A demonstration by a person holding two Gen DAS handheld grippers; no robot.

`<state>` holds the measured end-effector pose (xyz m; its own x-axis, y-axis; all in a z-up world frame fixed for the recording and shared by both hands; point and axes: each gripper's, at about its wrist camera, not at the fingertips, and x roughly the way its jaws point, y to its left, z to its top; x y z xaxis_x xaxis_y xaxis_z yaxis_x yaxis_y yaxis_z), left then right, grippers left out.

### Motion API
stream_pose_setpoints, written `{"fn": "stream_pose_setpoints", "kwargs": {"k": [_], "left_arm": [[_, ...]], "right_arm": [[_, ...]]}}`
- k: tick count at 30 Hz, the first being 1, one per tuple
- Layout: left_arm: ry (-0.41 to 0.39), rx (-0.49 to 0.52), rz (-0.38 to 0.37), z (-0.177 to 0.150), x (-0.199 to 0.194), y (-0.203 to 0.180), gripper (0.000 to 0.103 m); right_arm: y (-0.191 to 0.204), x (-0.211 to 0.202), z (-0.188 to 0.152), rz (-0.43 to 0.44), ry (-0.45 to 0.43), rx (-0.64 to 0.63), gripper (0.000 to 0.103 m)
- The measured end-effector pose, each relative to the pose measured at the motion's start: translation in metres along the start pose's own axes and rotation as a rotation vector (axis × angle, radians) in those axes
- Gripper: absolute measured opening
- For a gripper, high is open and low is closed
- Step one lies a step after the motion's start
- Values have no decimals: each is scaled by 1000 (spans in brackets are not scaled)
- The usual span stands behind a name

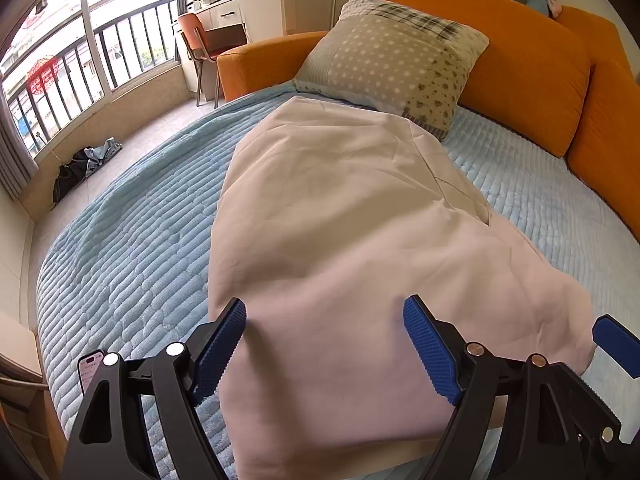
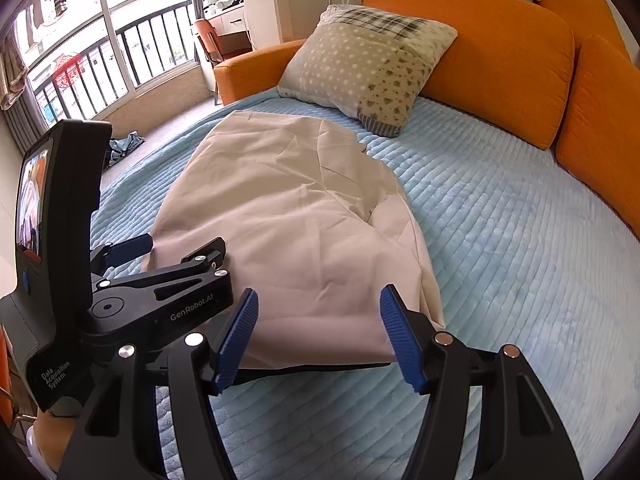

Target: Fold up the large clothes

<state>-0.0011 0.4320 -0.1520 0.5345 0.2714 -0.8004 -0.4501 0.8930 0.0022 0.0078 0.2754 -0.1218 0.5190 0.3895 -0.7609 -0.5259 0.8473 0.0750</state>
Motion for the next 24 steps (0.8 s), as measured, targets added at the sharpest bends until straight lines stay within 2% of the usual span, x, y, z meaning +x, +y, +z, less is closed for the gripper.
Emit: {"fn": "stream_pose_setpoints", "kwargs": {"k": [10,14,24], "left_arm": [[0,-4,6,-2,-1,2,84],[1,-3,15,-1,1,1,91],[15,15,5,0,3,-2,91]], "right_arm": [[1,1,0,-1,3,-4,63],[1,1,0,-3,2,-4,63],[2,2,-1,-1,4,-3,63]]}}
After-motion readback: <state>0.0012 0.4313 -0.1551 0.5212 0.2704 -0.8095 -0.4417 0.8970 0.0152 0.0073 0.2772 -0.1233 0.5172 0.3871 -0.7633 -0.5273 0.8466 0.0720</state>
